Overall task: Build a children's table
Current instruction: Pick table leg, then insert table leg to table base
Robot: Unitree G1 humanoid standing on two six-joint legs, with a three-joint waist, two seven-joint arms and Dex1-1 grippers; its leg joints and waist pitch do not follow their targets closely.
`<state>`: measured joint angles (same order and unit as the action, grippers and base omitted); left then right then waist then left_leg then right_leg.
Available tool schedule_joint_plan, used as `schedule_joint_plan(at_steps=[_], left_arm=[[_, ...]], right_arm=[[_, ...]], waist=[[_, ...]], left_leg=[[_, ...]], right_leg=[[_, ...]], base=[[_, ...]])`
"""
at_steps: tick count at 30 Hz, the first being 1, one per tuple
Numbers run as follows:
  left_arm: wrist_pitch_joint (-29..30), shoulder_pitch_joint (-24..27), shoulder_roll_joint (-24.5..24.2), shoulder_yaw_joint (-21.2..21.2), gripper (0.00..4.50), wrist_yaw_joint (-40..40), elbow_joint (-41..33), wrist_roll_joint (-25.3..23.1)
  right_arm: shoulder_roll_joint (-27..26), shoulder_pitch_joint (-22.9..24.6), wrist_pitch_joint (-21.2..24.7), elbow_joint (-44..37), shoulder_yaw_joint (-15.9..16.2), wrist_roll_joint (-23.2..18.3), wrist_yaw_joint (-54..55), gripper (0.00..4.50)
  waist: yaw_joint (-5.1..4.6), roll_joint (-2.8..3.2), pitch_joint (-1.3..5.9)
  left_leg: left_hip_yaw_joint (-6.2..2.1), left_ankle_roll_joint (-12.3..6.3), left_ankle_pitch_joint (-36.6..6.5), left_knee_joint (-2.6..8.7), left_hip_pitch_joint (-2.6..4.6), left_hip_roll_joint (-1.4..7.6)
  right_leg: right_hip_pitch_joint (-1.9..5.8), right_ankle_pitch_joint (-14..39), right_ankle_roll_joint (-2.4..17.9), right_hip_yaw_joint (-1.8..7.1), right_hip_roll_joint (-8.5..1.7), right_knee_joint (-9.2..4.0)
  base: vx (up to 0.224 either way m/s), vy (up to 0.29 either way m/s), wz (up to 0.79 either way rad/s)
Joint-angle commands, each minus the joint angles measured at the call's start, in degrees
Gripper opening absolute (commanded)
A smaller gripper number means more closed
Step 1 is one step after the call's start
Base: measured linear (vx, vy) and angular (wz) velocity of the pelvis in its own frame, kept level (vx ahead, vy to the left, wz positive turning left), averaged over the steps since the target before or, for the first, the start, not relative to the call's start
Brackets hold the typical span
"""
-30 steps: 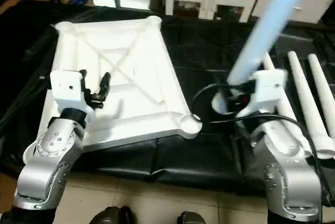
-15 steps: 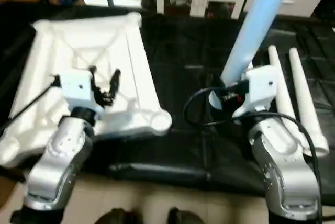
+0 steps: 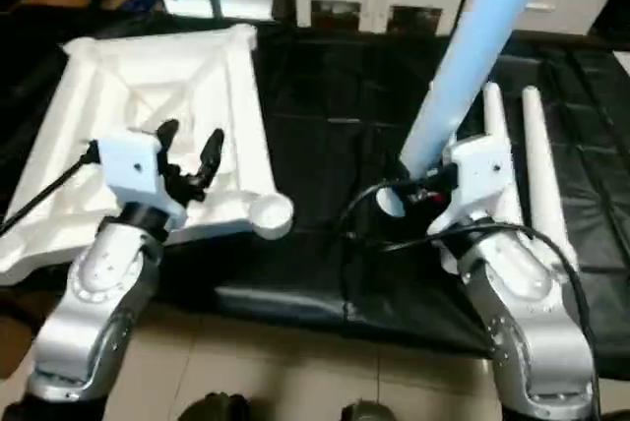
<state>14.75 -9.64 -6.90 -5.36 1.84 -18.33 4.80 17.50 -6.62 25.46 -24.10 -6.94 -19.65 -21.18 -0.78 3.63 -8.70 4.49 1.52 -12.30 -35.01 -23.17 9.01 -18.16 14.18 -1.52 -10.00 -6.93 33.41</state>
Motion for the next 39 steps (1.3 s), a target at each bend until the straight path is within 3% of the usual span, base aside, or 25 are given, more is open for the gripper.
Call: schedule_joint_plan(at_steps=[1, 2, 3, 4, 6, 7, 8, 9, 10, 11, 12, 13, 14, 15, 16, 17, 18, 19, 20, 21, 22, 25, 28, 31, 39], left_arm=[[0.3, 0.6, -1.1, 1.1, 3.17, 0.7, -0.9, -0.4], [0.8, 0.7, -1.4, 1.2, 3.17, 1.4, -1.3, -0.3], [1.3, 0.7, -1.4, 1.2, 3.17, 1.6, -1.6, -0.1], [1.4, 0.7, -1.4, 0.7, 3.17, 1.9, -1.8, -0.2], [1.6, 0.8, -1.5, 0.2, 3.17, 2.1, -2.0, -0.1], [1.6, 1.2, -1.3, -0.4, 3.17, 2.8, -2.3, 0.7], [2.0, 1.9, -0.6, -1.5, 3.17, 3.2, -2.7, 1.4], [1.9, 2.2, 0.0, -1.8, 3.17, 3.3, -2.5, 1.9], [1.9, 2.2, 0.0, -1.8, 3.17, 3.3, -2.5, 1.9], [1.3, 2.7, 1.5, -3.0, 3.17, 2.9, -0.5, 1.5], [1.3, 2.7, 1.8, -3.4, 3.17, 2.7, -0.2, 1.1], [1.1, 3.0, 2.1, -3.6, 3.17, 3.1, 0.0, 1.6], [1.2, 3.2, 1.8, -3.4, 3.17, 3.6, -0.2, 1.9], [1.2, 3.3, 1.7, -3.3, 3.17, 3.8, -0.2, 2.0], [1.1, 3.3, 0.9, -2.7, 3.17, 5.4, 0.3, 2.9], [1.0, 3.4, 0.2, -2.3, 3.17, 6.5, 0.7, 3.4], [1.0, 3.2, -1.1, -2.6, 3.17, 7.4, 1.0, 2.6], [1.5, 3.0, -3.2, -3.0, 3.17, 10.4, 0.8, 3.3], [2.1, 3.1, -4.1, -2.8, 3.17, 12.4, 0.2, 4.5], [2.8, 3.1, -5.0, -2.4, 3.34, 14.8, -0.4, 6.2], [2.8, 3.1, -5.0, -2.4, 3.34, 14.8, -0.4, 6.2], [2.9, 2.4, -6.8, -2.6, 3.55, 17.6, -0.2, 6.9], [3.8, 1.4, -9.0, -2.3, 3.88, 20.2, 0.3, 7.6], [4.9, 1.2, -11.2, -2.4, 4.21, 24.1, 0.6, 9.5], [8.0, 0.0, -18.2, -4.4, 4.44, 35.0, 4.1, 11.5]], right_arm=[[-0.4, -0.5, -1.0, -0.2, 1.0, 0.0, -0.1, 1.91], [-0.9, -0.9, -0.7, 0.0, 0.3, -0.5, 0.5, 1.91], [-1.2, -1.1, -0.4, 0.1, -0.4, -1.2, 0.8, 1.91], [-1.2, -1.3, -0.3, 0.5, -1.2, -1.8, 0.8, 1.91], [-0.9, -1.2, -0.2, 0.7, -1.5, -1.9, 0.7, 1.91], [-0.2, -0.8, -0.2, 0.7, -1.7, -1.9, 0.1, 1.91], [1.2, 0.2, 0.1, 0.1, -2.0, -1.6, -0.8, 1.91], [2.0, 0.7, 0.2, -0.2, -2.1, -1.4, -1.2, 1.91], [2.0, 0.7, 0.2, -0.2, -2.1, -1.4, -1.2, 1.91], [3.0, 1.8, 1.3, -0.9, -3.4, -2.6, -2.0, 1.91], [3.2, 2.0, 1.6, -1.0, -4.0, -3.1, -2.1, 1.91], [2.9, 1.8, 2.6, -1.8, -4.9, -4.3, -1.6, 1.91], [2.3, 1.3, 3.0, -2.1, -5.2, -4.6, -0.8, 1.91], [2.1, 1.1, 3.1, -2.3, -5.3, -4.7, -0.6, 1.91], [1.4, 0.0, 2.7, -2.5, -5.3, -4.6, 0.3, 1.91], [0.9, -0.7, 2.3, -2.6, -5.2, -4.5, 0.8, 1.91], [0.9, -1.1, 2.0, -2.5, -5.3, -4.7, 0.7, 1.91], [0.6, -1.8, 2.0, -2.4, -5.6, -6.6, -0.2, 1.91], [0.5, -2.1, 2.5, -2.2, -5.9, -8.7, -0.8, 1.91], [0.7, -2.6, 2.7, -1.5, -6.4, -10.6, -1.6, 1.91], [0.7, -2.6, 2.7, -1.5, -6.4, -10.6, -1.6, 1.91], [1.1, -3.7, 3.1, 0.6, -7.1, -11.6, -2.9, 1.91], [1.4, -6.4, 4.9, 3.1, -7.4, -13.0, -4.2, 1.91], [2.2, -9.2, 7.1, 5.0, -6.9, -14.5, -5.7, 1.91], [6.5, -14.1, 9.1, 10.5, -2.7, -16.6, -15.0, 1.91]], waist=[[-0.33, -0.03, 2.08], [-1.65, 0.47, 2.37], [-2.11, 0.37, 1.8], [-1.92, 1.19, 1.89], [-1.61, -0.15, 1.31], [-1.49, 0.3, 1.16], [-0.97, -0.57, 1.94], [0.05, -1.47, 2.62], [1.9, -2.42, 4.56], [2.19, -2.57, 6.05], [2.08, -1.3, 6.77], [0.57, 0.45, 8.13], [-2.16, 1.71, 8.14], [-2.74, 0.77, 7.5], [-2.17, -0.6, 6.29], [-0.62, -2.07, 5.85], [0.05, -3.24, 6.2], [0.08, -4.99, 6.8], [0.55, -3.33, 6.15], [0.29, -3.49, 6.03], [0.21, -2.18, 5.55], [0.28, -2.11, 4.04], [0.6, -2.11, 3.76], [0.85, -2.43, 4.04], [1.33, -3.37, 4.64]], left_leg=[[-1.0, -0.26, -32.5, 5.13, 0.09, 0.18], [-1.91, 0.6, -35.0, 5.85, 5.57, 2.38], [-3.6, 1.3, -39.0, 6.84, 6.86, 3.65], [-5.2, 2.37, -43.5, 8.62, 8.69, 5.26], [-6.07, -1.55, -44.3, 9.5, 9.18, 5.41], [-4.97, -4.24, -41.9, 8.88, 8.85, 3.44], [-1.42, -6.54, -32.6, 6.42, 6.8, 0.02], [0.31, -8.69, -22.2, 4.11, 3.38, -1.69], [1.56, -13.34, -3.6, 0.19, -1.41, -3.23], [0.87, -16.32, 11.6, 0.24, -3.42, -2.16], [-0.05, -16.82, 22.1, 0.27, -2.44, -1.39], [-4.66, -21.04, 48.6, -2.23, 6.78, 1.83], [-12.55, -25.87, 86.4, -3.66, 15.1, 8.22], [-13.57, -25.94, 92.4, -4.01, 14.57, 8.61], [-10.78, -19.08, 81.4, -4.21, 7.73, 1.2], [-7.43, -14.41, 63.6, -4.48, 2.51, -3.75], [-4.21, -10.01, 31.8, -2.84, -0.84, -6.1], [-3.1, -8.13, 21.9, -2.1, -1.8, -5.81], [-1.8, -3.66, 8.5, -0.08, -0.98, -4.26], [-1.46, -3.42, 6.7, 0.44, -0.7, -3.68], [-1.27, -2.99, 4.0, 1.37, 0.28, -2.3], [0.06, -3.4, -10.2, 3.23, 2.12, -0.13], [1.54, 0.65, -20.9, 4.45, 2.79, 1.04], [2.18, 2.68, -21.7, 5.21, 2.06, 1.27], [3.16, 0.9, -17.1, 5.43, 1.07, 1.21]], right_leg=[[3.85, 41.1, 3.3, 0.59, -0.72, -6.16], [0.48, 32.0, 5.5, 2.55, 1.17, -5.17], [-0.49, 26.9, 6.3, 2.56, 2.0, -3.48], [-1.47, 15.5, 6.3, 4.26, 2.86, 0.26], [-2.54, 8.2, 3.3, 5.99, 2.57, 2.24], [-1.97, 7.8, 2.8, 7.04, 1.4, 0.21], [0.98, 7.6, 4.7, 9.42, -0.65, -3.75], [4.69, 6.6, 7.1, 11.23, -1.85, -4.82], [9.03, -0.4, 10.0, 13.78, -3.34, -4.91], [9.19, -25.7, 10.8, 13.04, -1.48, -0.44], [7.9, -39.2, 9.9, 11.31, 0.8, 2.86], [-0.81, -44.5, 4.6, 9.67, 4.83, 7.56], [-10.07, -14.2, -4.7, 12.51, -0.23, 7.05], [-10.99, -10.3, -7.4, 14.37, -2.42, 5.7], [-7.88, -17.3, -8.9, 14.78, -2.25, 2.18], [-4.96, -24.0, -8.7, 14.34, -1.32, 0.67], [-0.85, -34.8, -8.9, 14.12, -1.3, 0.89], [0.23, -38.6, -8.4, 13.55, -1.25, 0.34], [0.35, -39.1, -3.8, 12.29, -0.9, 0.61], [0.33, -37.0, -2.3, 11.96, -0.76, 0.33], [-0.91, -26.8, 1.7, 10.96, 0.02, -0.12], [-3.07, 3.1, 10.8, 10.27, 0.68, -2.2], [-3.94, 16.4, 9.7, 10.2, 0.34, -3.22], [-3.9, 17.9, 7.3, 10.31, 0.05, -3.14], [-3.95, 15.7, 6.4, 10.55, -0.2, -3.28]], base=[[0.034, 0.066, 0.53], [0.05, 0.056, 0.51], [0.102, 0.059, 0.28], [0.102, 0.059, 0.28], [0.126, 0.053, 0.06], [0.127, 0.041, 0.05], [0.156, 0.014, 0.14], [0.189, 0.021, 0.14], [0.189, 0.021, 0.14], [0.212, 0.053, 0.16], [0.202, 0.041, 0.19], [0.202, 0.041, 0.19], [0.123, -0.005, -0.07], [-0.019, -0.007, -0.35], [-0.019, -0.007, -0.35], [-0.123, 0.016, -0.17], [-0.097, 0.008, 0.04], [-0.097, 0.008, 0.04], [-0.05, -0.017, 0.05], [-0.071, -0.019, 0.09], [-0.071, -0.019, 0.09], [-0.099, -0.009, 0.13], [-0.107, 0.006, 0.19], [-0.09, 0.022, 0.04], [-0.022, 0.006, -0.02]])
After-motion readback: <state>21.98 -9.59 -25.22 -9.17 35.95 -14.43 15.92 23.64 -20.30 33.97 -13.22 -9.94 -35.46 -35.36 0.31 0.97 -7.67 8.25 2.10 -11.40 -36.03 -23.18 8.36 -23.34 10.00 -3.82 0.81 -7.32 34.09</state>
